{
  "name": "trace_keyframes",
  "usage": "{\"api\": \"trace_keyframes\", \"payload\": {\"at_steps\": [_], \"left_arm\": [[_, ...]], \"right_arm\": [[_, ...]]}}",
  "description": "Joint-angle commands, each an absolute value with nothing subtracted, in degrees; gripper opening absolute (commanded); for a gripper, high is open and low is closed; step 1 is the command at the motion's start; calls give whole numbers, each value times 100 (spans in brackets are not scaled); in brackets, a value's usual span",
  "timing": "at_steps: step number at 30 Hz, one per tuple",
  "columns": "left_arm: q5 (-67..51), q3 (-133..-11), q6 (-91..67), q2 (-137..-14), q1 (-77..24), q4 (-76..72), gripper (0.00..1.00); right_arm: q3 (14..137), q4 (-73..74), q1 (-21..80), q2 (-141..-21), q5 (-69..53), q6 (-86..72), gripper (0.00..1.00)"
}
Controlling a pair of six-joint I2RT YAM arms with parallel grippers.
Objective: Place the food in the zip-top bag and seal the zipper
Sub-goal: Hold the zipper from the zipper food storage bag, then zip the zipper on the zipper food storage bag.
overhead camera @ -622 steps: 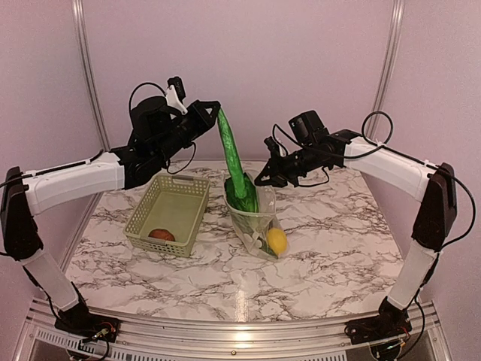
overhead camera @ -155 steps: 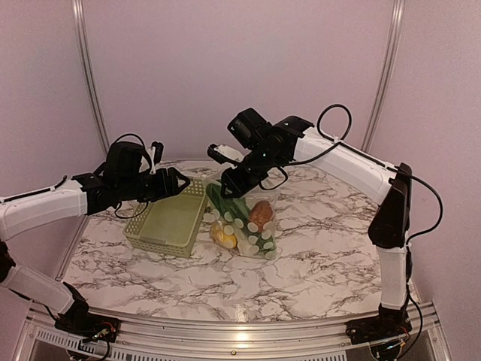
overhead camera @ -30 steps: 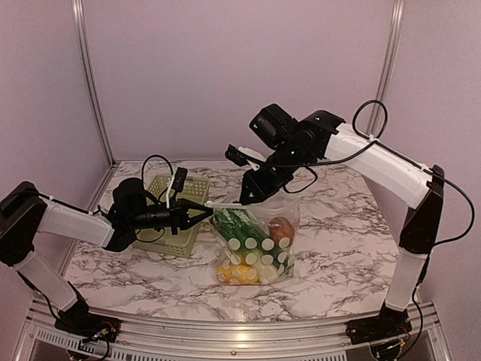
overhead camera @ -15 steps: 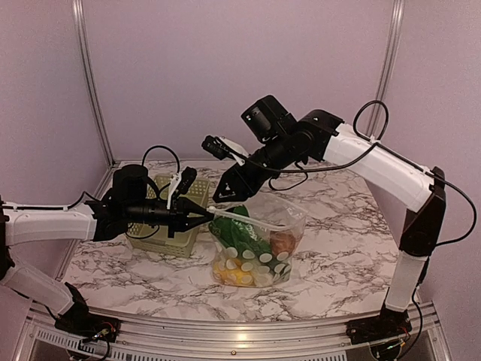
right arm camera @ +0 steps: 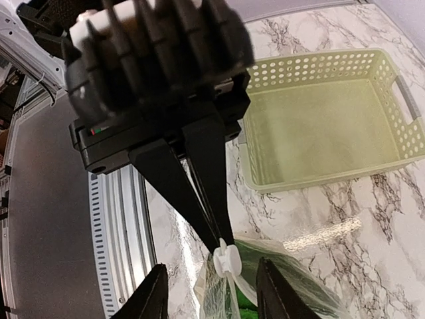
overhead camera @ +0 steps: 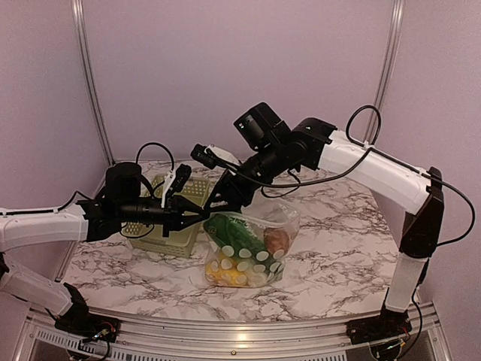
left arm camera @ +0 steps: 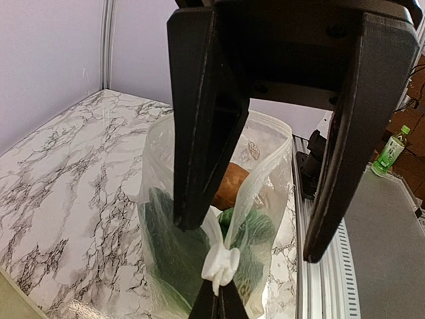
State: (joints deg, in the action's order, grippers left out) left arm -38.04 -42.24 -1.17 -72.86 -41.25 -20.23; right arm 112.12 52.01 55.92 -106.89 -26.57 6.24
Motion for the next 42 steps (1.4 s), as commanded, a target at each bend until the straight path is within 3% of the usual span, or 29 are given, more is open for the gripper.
{"api": "trace_keyframes", "payload": {"at_steps": [1, 9, 20, 24, 32, 42], "left_arm": [[-3806, -4129, -182, -7119, -4131, -2034, 0], [-3794, -4043, -263, -7119, -4131, -2160, 0], [-3797, -4004, -295, -7021, -4123, -2171, 0], [-3767, -3968, -312, -6965, -4115, -2163, 0], [-3745, -3961, -333, -6935, -4079, -2112, 0], [-3530, -3899, -185, -6794, -3948, -1868, 0]], "right_arm": [[11068, 4888, 5598, -10775, -2549, 772, 42], [10993, 4798, 5594, -10822, -2582, 807, 35], [11099, 4798, 5595, -11003, -2607, 883, 37], [11159, 4834, 5598, -11053, -2598, 879, 32], [11188, 4869, 5594, -11006, -2610, 892, 11], [11525, 5200, 5570, -10851, -1970, 883, 6]]}}
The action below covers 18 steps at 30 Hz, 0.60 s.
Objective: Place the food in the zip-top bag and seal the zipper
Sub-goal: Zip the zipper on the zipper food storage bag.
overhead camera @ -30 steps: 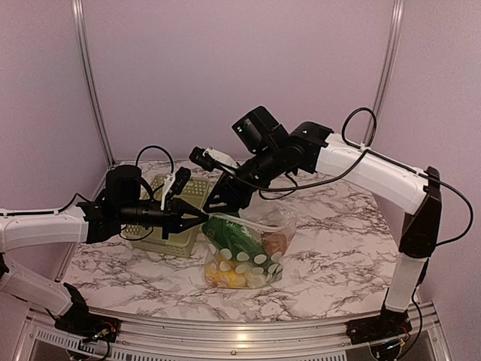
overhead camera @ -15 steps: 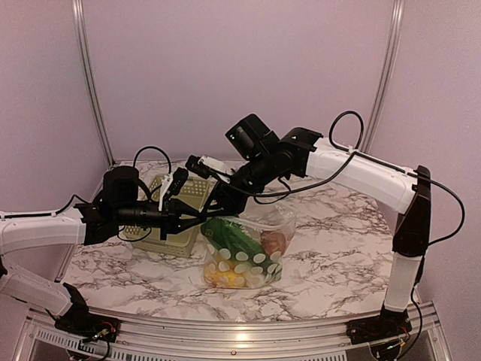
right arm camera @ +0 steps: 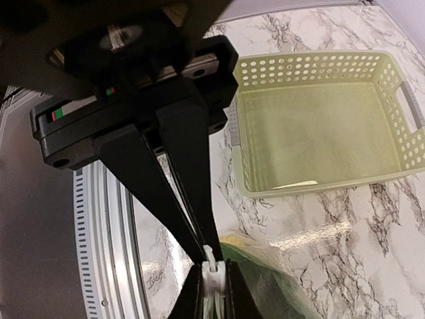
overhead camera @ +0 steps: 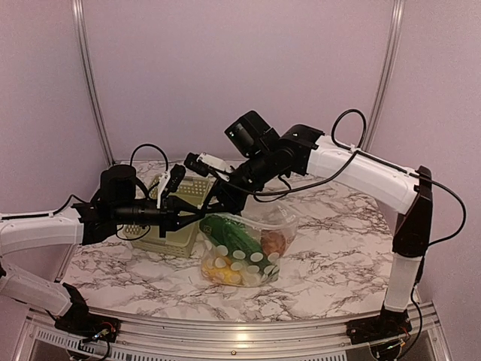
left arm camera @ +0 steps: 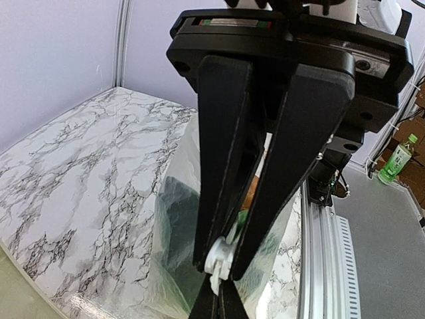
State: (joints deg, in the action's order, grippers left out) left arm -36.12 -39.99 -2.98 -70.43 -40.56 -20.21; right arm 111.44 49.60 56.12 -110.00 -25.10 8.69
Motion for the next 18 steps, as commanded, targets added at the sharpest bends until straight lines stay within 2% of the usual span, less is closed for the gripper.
{"api": "trace_keyframes", "payload": {"at_steps": [1, 18], "left_arm": [[-3498, -3867, -185, -6763, -3920, -1859, 0], [-3257, -3761, -541, -6854, -3486, -2290, 0]], "right_arm": [[11535, 5272, 5558, -10832, -1881, 872, 6], [10339, 5716, 4781, -9772, -1413, 664, 7]]}}
